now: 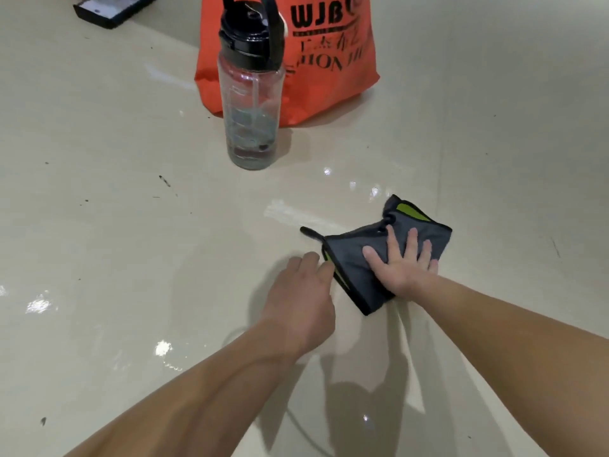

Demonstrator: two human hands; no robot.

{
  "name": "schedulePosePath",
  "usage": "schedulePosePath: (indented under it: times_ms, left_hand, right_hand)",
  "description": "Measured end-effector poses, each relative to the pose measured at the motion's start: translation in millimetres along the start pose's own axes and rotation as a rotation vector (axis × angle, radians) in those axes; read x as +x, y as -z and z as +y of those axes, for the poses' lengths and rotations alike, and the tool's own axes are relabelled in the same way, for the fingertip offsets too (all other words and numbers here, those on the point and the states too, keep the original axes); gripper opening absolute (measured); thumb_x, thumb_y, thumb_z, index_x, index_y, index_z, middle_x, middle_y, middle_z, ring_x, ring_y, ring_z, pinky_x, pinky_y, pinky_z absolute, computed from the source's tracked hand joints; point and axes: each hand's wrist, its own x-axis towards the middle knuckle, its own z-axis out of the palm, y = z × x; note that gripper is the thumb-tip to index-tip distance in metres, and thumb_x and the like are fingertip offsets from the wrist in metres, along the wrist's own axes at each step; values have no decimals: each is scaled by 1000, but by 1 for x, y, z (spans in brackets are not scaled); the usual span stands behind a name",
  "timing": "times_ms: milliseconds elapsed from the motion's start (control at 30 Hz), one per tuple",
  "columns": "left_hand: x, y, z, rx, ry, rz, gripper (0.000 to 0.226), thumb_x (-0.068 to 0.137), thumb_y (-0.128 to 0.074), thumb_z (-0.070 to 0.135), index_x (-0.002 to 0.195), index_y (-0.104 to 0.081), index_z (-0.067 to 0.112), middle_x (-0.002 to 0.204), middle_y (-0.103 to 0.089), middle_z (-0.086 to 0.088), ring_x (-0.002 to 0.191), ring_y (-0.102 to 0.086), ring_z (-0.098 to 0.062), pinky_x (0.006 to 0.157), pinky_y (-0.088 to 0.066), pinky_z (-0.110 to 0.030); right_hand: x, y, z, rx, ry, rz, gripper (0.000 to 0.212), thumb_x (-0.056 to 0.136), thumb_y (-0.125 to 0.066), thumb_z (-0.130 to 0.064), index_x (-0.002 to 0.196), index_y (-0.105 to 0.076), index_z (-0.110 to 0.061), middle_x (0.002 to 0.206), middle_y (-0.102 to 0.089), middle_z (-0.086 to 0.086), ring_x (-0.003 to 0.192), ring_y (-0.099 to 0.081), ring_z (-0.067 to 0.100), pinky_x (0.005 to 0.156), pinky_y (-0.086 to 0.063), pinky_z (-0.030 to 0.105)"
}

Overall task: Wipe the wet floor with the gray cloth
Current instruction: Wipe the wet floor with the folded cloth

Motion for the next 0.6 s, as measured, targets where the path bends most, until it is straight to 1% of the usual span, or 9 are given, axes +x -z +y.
schedulePosePath:
  times_ms: [133,233,300,333,400,433,467,533,600]
  left_hand:
    - [-1,-4,1,11,-11,-9,47,95,-48,19,143,-45,17,145,-42,-4,130,-40,-26,108,-38,-35]
    - [-6,-1,-10,-2,-23,4,45,95,-48,21,140,-47,16,141,-44,-5,124,-43,-27,104,-42,-37]
    - [-8,3,-20,1,-3,9,45,96,-48,22,140,-47,16,143,-43,-5,126,-43,-28,105,-42,-38]
    - [-8,6,-25,16,10,14,45,96,-47,22,141,-47,15,144,-43,-5,127,-43,-28,105,-42,-37]
    - [-10,13,-38,23,45,46,44,96,-47,21,140,-49,13,141,-47,-6,127,-46,-28,105,-45,-37]
    - [-13,17,-46,5,78,63,43,96,-48,19,138,-52,11,139,-49,-7,126,-48,-28,104,-46,-38]
    - [-16,20,-55,-21,104,86,41,95,-48,16,135,-55,10,137,-50,-7,125,-49,-29,103,-47,-38]
    - [-23,26,-76,-46,146,138,36,89,-46,14,122,-61,10,129,-54,-6,115,-53,-30,95,-50,-39]
    - [-30,29,-94,-53,193,145,32,83,-45,14,109,-63,9,120,-58,-8,105,-54,-32,86,-52,-41]
  right_hand:
    - [-45,-42,3,-5,-41,176,79,96,-7,-73,161,13,-35,170,15,9,155,11,39,124,1,55]
    - [-83,-70,-2,-43,-5,164,77,97,-2,-68,161,17,-29,168,20,15,153,14,44,124,2,57]
    - [-110,-94,-13,-76,56,170,80,91,6,-67,160,15,-28,168,16,19,153,12,47,123,2,59]
    - [-122,-103,-23,-75,97,188,82,90,3,-68,161,7,-27,169,7,22,152,4,51,121,-1,61]
    - [-136,-117,-43,-59,209,225,79,95,-20,-64,161,-21,-22,164,-20,28,147,-20,58,116,-13,66]
    - [-137,-121,-55,-65,269,243,77,94,-29,-62,159,-32,-21,161,-28,29,143,-28,59,113,-17,68]
    - [-135,-120,-66,-76,313,266,76,93,-34,-63,157,-38,-22,160,-31,30,141,-31,60,112,-19,69]
    - [-122,-114,-87,-82,390,287,79,91,-34,-70,157,-38,-27,162,-29,28,142,-29,60,113,-15,69]
    - [-104,-102,-104,-101,436,281,84,89,-26,-80,161,-21,-38,168,-12,23,150,-12,56,117,-4,67]
